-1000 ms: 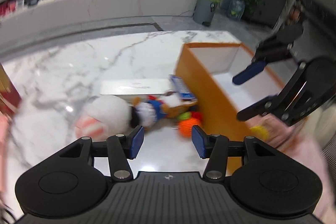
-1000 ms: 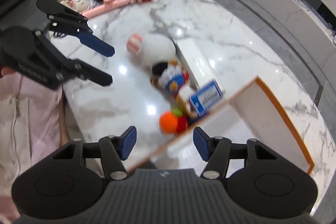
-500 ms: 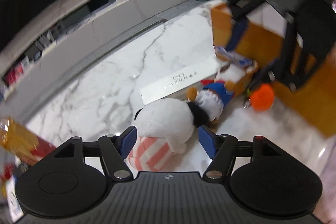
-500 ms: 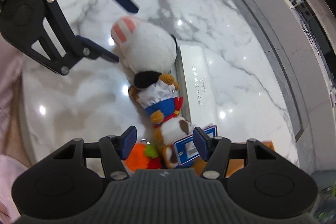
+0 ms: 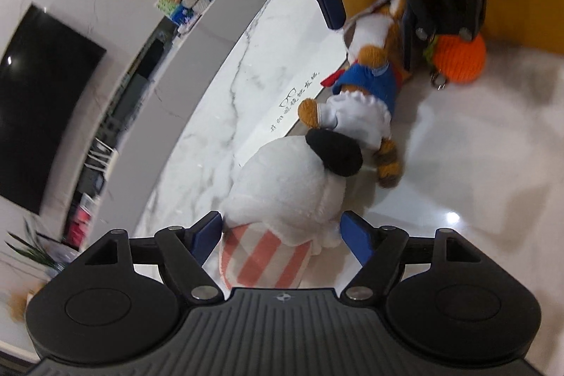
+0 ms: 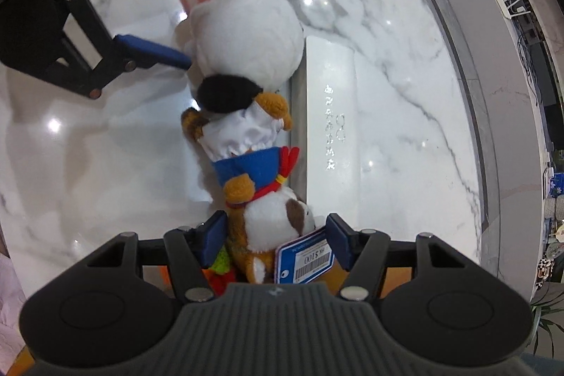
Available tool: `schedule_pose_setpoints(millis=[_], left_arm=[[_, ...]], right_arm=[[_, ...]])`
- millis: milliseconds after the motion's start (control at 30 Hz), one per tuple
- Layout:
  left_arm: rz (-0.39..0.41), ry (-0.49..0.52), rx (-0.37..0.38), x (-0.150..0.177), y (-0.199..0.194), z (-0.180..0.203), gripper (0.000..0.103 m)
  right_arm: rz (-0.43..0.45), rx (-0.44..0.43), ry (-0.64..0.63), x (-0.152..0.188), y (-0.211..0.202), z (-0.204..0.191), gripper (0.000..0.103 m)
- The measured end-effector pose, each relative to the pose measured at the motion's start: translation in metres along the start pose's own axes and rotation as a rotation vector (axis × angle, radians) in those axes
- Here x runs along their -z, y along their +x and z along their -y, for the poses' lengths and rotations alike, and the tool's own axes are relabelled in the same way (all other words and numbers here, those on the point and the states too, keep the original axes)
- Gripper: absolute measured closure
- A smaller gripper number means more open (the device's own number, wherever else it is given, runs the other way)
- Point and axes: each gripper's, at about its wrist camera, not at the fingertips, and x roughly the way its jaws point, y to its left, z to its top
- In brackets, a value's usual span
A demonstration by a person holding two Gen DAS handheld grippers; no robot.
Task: Organize objects
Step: 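Move both tools to the plush toy and grasp it with both grippers, then carry the striped-hat plush with the left gripper while the right carries the chef-dog plush into the box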
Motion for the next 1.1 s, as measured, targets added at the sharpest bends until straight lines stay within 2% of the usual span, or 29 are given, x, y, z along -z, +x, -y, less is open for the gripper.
schedule_pose_setpoints(millis=[167, 367, 500, 600, 733, 800, 967, 1100], left_arm=[[0.002, -0.009, -0.028, 0.000, 0.008, 0.003, 0.015], [-0.016, -0.152, 0.002, 0.003, 0.001, -0.014, 0.025], [-0.031, -0.385, 0.078, 0.014, -0.014, -0.037, 0.027], [-0.031, -0.562, 0.099, 0.024, -0.030, -0.055, 0.027], [-0.029, -0.839, 0.177, 0.037, -0.054, -0.085, 0.027], [-0.017, -0.930, 0.207, 0.039, -0.064, -0.096, 0.027], [0.088, -1.131, 0.314, 0.034, -0.099, -0.126, 0.028], [0.197, -1.257, 0.418, 0.013, -0.118, -0.144, 0.028]], right_arm=[[-0.013, 0.018, 0.002, 0.000, 0.005, -0.005, 0.046], [0.009, 0.001, 0.060, 0.003, -0.005, -0.005, 0.052], [0.053, -0.027, 0.157, 0.002, -0.017, 0.000, 0.053], [0.089, -0.064, 0.277, 0.004, -0.029, 0.007, 0.053], [0.147, -0.115, 0.453, 0.009, -0.047, 0.017, 0.053], [0.181, -0.128, 0.538, 0.014, -0.058, 0.021, 0.053], [0.296, -0.155, 0.724, 0.041, -0.106, 0.031, 0.053], [0.391, -0.156, 0.870, 0.079, -0.149, 0.042, 0.053]])
